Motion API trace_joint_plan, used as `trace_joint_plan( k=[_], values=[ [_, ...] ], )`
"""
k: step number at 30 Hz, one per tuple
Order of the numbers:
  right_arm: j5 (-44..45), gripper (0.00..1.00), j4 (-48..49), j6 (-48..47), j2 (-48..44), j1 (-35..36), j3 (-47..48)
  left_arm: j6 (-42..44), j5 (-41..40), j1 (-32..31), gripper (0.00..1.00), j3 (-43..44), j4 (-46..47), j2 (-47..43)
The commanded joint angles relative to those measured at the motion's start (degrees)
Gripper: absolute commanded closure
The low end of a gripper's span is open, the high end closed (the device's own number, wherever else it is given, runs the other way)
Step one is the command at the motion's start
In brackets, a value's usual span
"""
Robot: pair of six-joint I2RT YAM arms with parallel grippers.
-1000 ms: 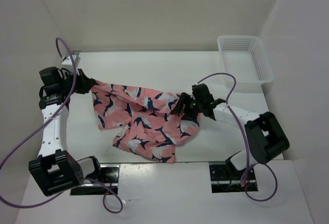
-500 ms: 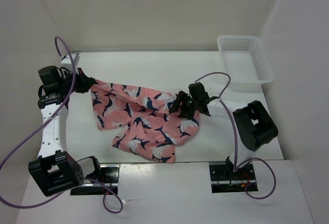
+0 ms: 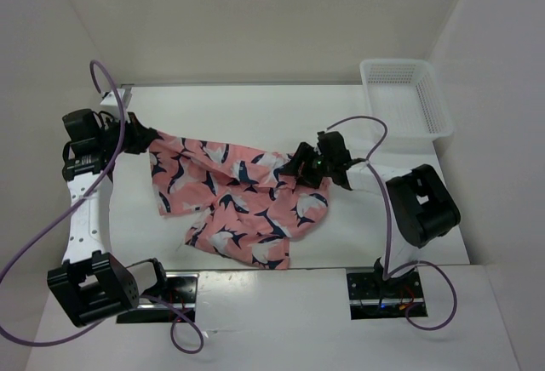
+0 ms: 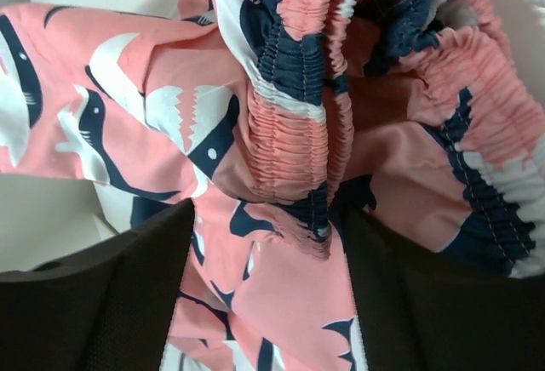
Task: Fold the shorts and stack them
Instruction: Flatten the shorts out
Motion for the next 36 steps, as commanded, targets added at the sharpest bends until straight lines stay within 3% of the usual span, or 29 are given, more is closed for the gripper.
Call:
trace_joint_plan(
  k=[1, 3, 8, 11, 12, 16, 19, 27, 36],
  values=[
    [-1.17, 0.24, 4.46, 0.06, 1.63, -0.30, -1.47, 1.50, 1.44, -0.01, 1.00, 1.25, 1.17, -1.90],
    [-1.88, 0.24, 5.95, 0.07, 2.24, -0.30, -2.01, 1.50, 1.44, -0.01, 1.00, 1.25, 1.17, -1.90],
    [-1.88, 0.41, 8.15, 1.21, 3.38, 0.23, -2.62, 1.50, 1.44, -0.01, 1.00, 0.72, 0.65, -2.42],
    [-2.40, 0.59, 8.15, 1.21, 4.09, 0.23, -0.34, 1.50, 1.44, -0.01, 1.00, 0.72, 0.64, -2.43],
    [-0.84, 0.70, 6.93, 1.21, 3.31, 0.23, -0.34, 1.50, 1.44, -0.01, 1.00, 0.72, 0.64, -2.43],
    [4.43, 0.93, 0.26, -0.27, -3.62, 0.23, 1.67, 1.50, 1.44, -0.01, 1.00, 0.72, -0.50, -2.43],
    [6.47, 1.00, -5.46, -1.60, -10.92, 0.23, 3.35, 1.50, 1.44, -0.01, 1.00, 0.72, -0.50, -2.43],
    [6.56, 1.00, -23.12, -7.92, -27.61, -5.66, 21.09, 1.50, 4.69, -0.01, 1.00, 12.48, 1.43, -3.65],
    [3.76, 1.00, -41.33, -12.06, -35.02, -8.30, 49.64, 1.50, 7.33, 1.66, 1.00, 33.32, 10.04, -8.31]
  ],
)
